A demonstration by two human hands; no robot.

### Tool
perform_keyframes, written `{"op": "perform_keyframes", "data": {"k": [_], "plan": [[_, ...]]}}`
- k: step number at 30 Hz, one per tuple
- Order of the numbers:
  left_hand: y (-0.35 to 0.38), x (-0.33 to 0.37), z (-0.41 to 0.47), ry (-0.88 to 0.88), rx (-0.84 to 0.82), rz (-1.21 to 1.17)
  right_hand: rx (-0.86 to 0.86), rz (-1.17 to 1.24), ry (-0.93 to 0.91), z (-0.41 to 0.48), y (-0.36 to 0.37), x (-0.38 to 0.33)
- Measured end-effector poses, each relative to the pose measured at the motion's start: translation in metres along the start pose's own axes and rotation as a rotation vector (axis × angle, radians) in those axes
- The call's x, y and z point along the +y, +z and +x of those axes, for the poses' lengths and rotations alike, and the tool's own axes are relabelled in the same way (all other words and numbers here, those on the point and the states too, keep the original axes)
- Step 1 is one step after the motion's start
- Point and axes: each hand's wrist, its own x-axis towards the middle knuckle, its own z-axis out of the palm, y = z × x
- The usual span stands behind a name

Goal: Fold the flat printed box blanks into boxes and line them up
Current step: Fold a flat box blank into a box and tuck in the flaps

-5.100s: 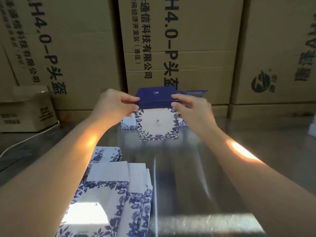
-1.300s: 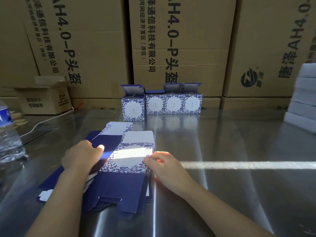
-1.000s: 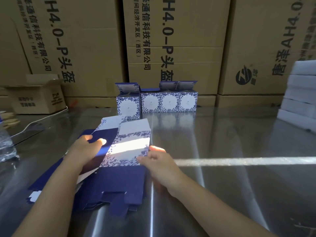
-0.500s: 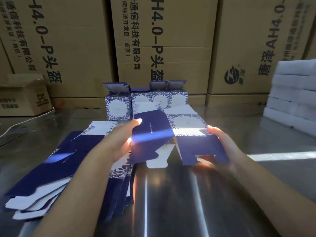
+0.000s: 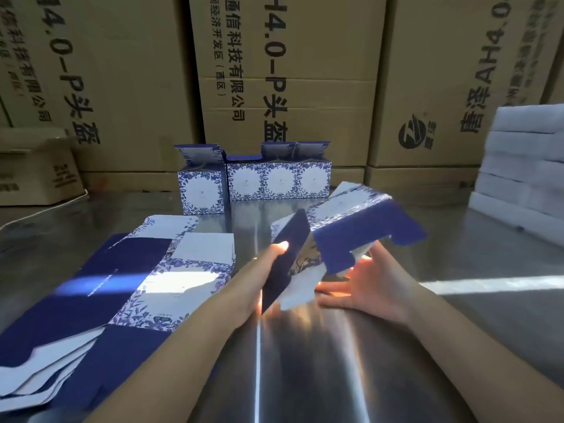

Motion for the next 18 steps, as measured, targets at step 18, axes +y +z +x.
{"op": "perform_keyframes", "data": {"k": [18], "plan": [[-0.001,0.004,-0.005,-0.067,0.065,-0.053,-0.389,0.311,-0.17,-0.01,-0.008,-0.005]]}}
